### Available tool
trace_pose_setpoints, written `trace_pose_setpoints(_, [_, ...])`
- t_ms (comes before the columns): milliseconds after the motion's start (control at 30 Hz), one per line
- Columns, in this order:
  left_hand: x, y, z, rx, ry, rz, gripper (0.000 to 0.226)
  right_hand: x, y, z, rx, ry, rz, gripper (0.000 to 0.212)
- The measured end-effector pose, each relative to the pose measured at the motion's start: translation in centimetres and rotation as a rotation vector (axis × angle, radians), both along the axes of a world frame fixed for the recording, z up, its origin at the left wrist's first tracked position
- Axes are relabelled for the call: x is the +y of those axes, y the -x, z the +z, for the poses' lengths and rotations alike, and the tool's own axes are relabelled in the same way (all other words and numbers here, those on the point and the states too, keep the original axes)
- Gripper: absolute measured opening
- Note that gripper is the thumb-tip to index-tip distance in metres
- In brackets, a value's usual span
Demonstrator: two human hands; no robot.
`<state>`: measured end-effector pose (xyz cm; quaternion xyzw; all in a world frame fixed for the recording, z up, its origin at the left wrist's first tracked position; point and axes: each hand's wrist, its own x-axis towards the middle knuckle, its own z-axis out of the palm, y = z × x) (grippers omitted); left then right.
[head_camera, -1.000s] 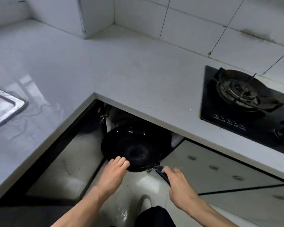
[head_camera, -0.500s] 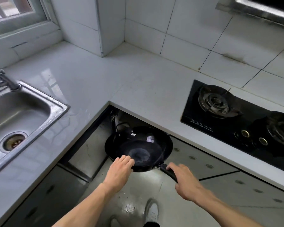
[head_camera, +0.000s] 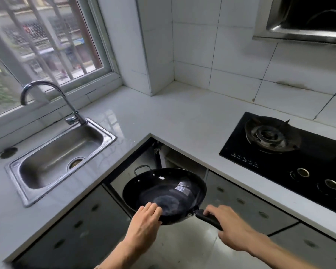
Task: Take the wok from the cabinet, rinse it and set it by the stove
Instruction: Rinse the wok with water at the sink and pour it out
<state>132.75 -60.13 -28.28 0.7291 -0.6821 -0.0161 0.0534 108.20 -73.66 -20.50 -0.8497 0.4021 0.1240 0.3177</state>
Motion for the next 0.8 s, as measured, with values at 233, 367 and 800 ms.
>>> trace_pose_setpoints(233, [2.0,0.9,4.7,-0.048,0.188,0.091,0.007,-0.7,1.0,3.5,-0.134,0.117,0.139,0.053])
trace_pose_setpoints(367, [2.1,-0.8,7.4,-0.061,0.285,0.153,0.006,-2.1,-1.6,5.3,-0.231,0.182,0.211,0.051])
trace_pose_setpoints(800, [3.7,-16.2,8.3,-0.044,0.423,0.358,0.033,-3.9,-20.7,6.2,-0.31,0.276,0.399,0.051])
